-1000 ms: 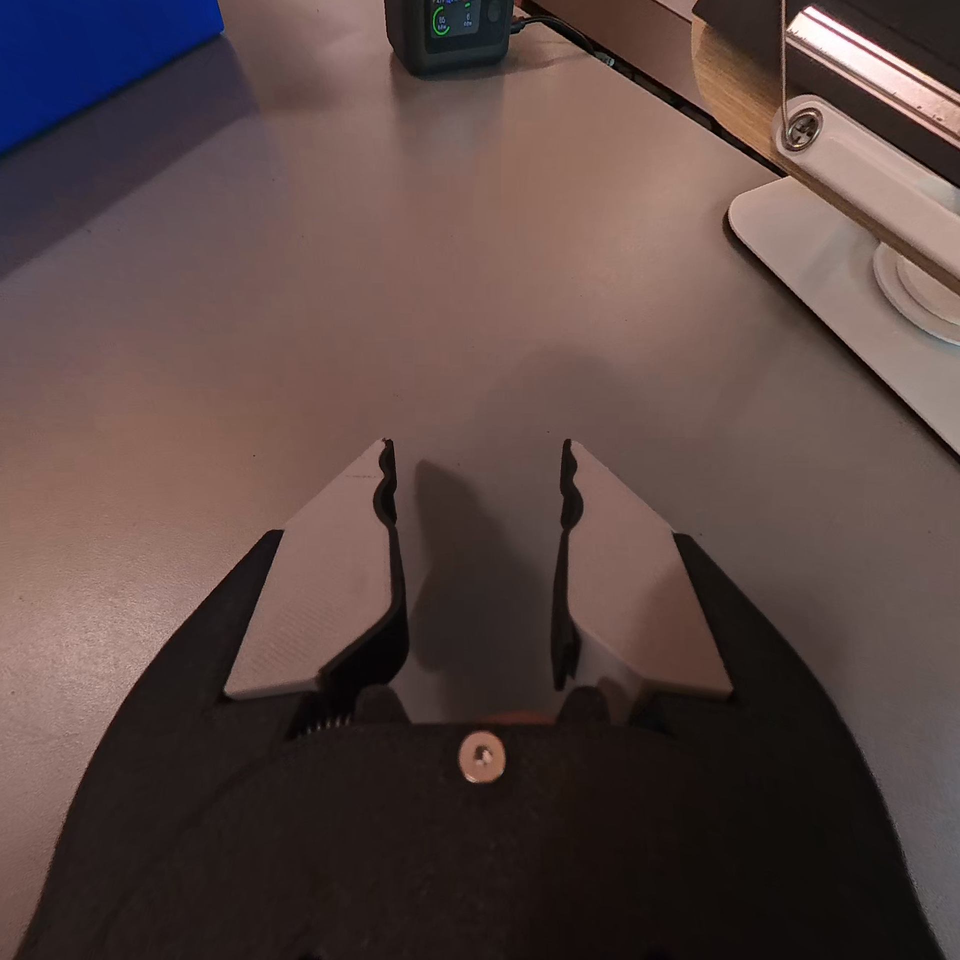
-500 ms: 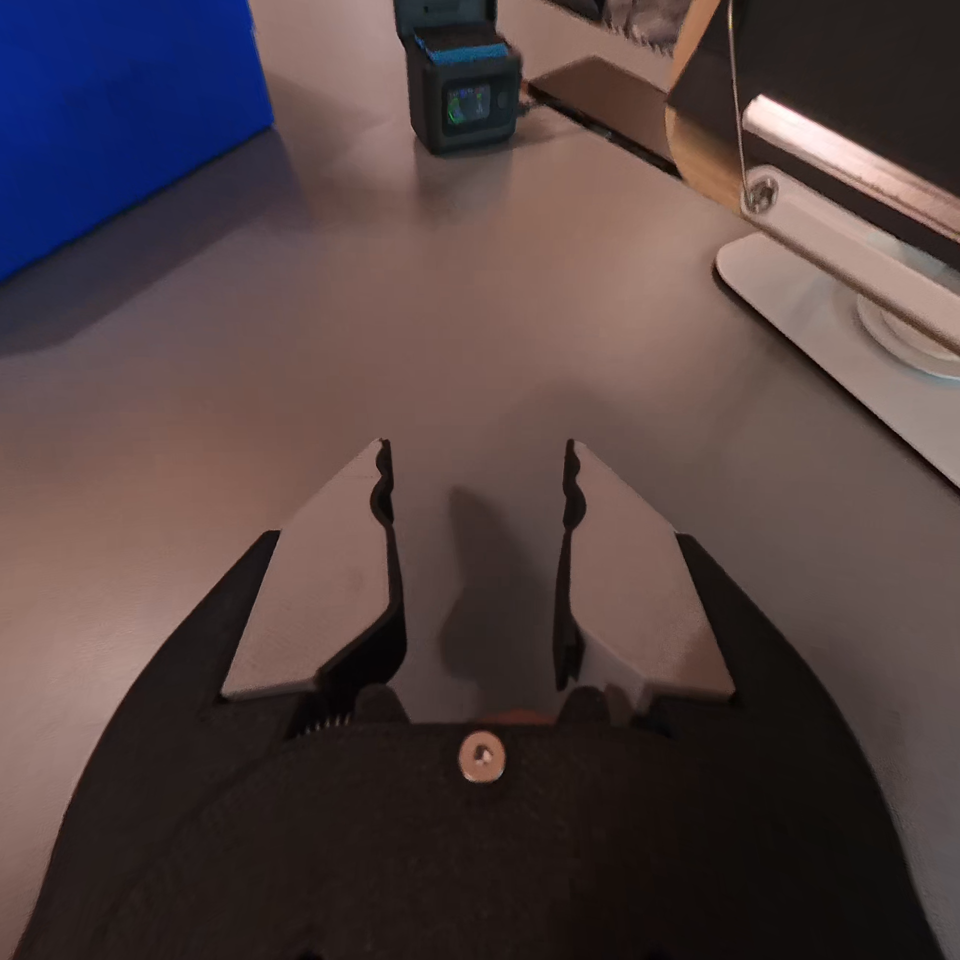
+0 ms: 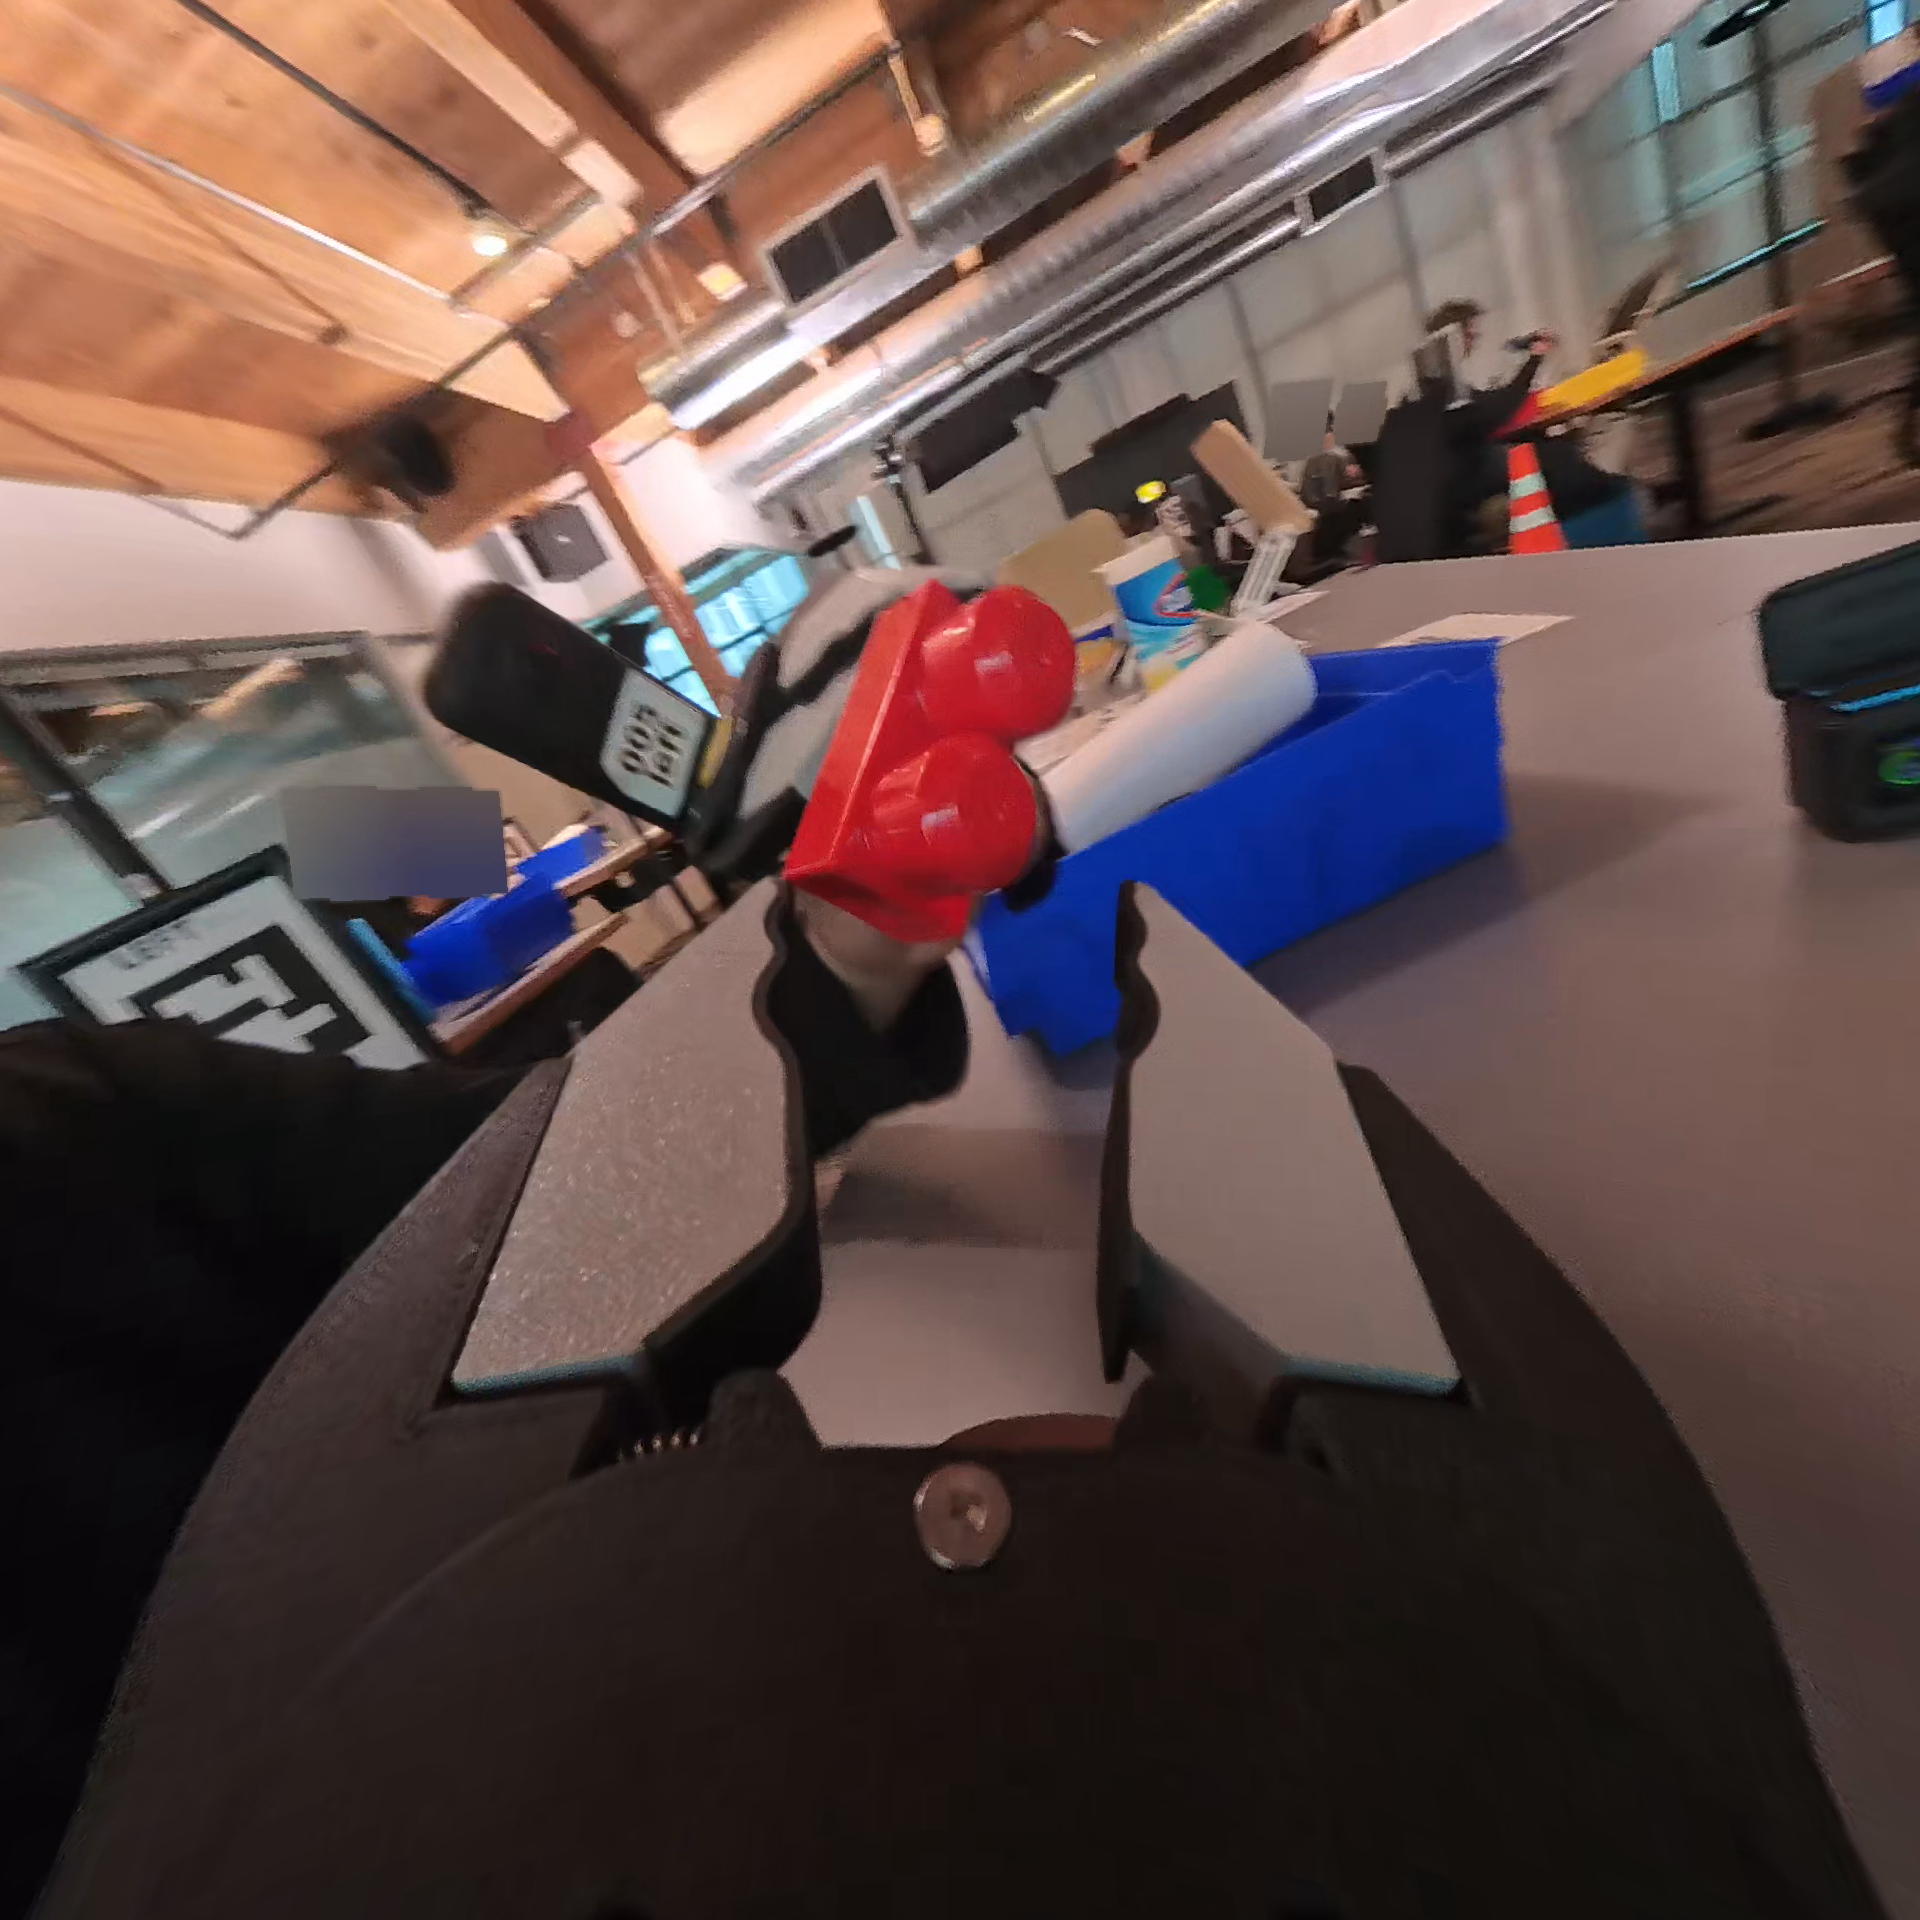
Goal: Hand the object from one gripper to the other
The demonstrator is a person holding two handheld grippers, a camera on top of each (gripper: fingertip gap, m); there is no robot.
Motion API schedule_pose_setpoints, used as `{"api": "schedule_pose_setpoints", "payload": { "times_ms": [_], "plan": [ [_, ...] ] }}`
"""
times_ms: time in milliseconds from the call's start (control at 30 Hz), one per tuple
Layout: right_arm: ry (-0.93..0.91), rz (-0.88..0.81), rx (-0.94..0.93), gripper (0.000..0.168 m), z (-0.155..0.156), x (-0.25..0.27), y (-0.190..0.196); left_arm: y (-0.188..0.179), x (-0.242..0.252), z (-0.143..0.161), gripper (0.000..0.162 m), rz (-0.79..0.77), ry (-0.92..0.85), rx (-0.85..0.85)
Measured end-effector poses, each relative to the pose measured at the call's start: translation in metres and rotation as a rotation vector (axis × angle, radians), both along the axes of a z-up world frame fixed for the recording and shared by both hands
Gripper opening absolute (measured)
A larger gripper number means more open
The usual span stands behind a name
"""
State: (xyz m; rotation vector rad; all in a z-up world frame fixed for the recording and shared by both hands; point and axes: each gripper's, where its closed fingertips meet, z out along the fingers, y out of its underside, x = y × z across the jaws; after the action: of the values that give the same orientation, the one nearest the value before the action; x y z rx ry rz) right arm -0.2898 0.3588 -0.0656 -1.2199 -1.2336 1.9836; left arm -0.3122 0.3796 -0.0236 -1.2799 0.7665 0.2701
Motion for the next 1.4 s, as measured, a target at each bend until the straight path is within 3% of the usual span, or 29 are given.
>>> {"api": "schedule_pose_setpoints", "payload": {
  "times_ms": [133, 200, 267, 300, 367, 533, 667, 800, 1000, 1167, 1400],
  "plan": [
    [0.029, 0.065, -0.071, 0.04, 0.004, 0.007, 0.001, 0.011, 0.0, -0.006, 0.002, 0.02, -0.118, 0.088],
    [0.028, 0.059, -0.133, 0.06, 0.006, 0.007, 0.008, 0.016, -0.004, -0.011, 0.002, 0.052, -0.095, 0.126],
    [-0.026, 0.035, -0.146, 0.056, -0.004, 0.001, 0.014, 0.019, 0.002, -0.017, 0.002, 0.042, -0.043, 0.129],
    [-0.048, 0.016, -0.139, 0.047, -0.009, -0.002, 0.016, 0.02, 0.005, -0.021, 0.002, 0.036, -0.015, 0.122],
    [-0.087, 0.01, -0.123, 0.043, -0.017, -0.006, 0.015, 0.022, 0.009, -0.028, 0.002, 0.034, 0.015, 0.114],
    [-0.102, -0.08, -0.096, 0.036, -0.022, -0.005, 0.034, 0.03, 0.003, -0.053, 0.006, 0.006, -0.09, -0.056],
    [-0.077, -0.236, -0.08, 0.033, -0.017, 0.007, 0.065, 0.034, 0.0, -0.083, 0.036, -0.057, -0.23, -0.302],
    [-0.116, -0.389, 0.24, 0.034, -0.019, 0.013, 0.072, 0.028, 0.014, -0.094, 0.062, -0.23, -0.44, -0.513],
    [-0.036, -0.29, 0.725, 0.033, -0.02, 0.018, 0.021, 0.013, 0.024, -0.086, 0.062, -0.452, -0.626, -0.63],
    [-0.019, -0.154, 0.716, 0.033, -0.026, 0.024, 0.0, -0.008, 0.04, -0.085, 0.054, -0.615, -0.592, -0.676],
    [-0.025, -0.021, 0.687, 0.027, -0.031, 0.032, -0.017, -0.025, 0.061, -0.095, 0.039, -0.685, -0.448, -0.667]
  ]
}}
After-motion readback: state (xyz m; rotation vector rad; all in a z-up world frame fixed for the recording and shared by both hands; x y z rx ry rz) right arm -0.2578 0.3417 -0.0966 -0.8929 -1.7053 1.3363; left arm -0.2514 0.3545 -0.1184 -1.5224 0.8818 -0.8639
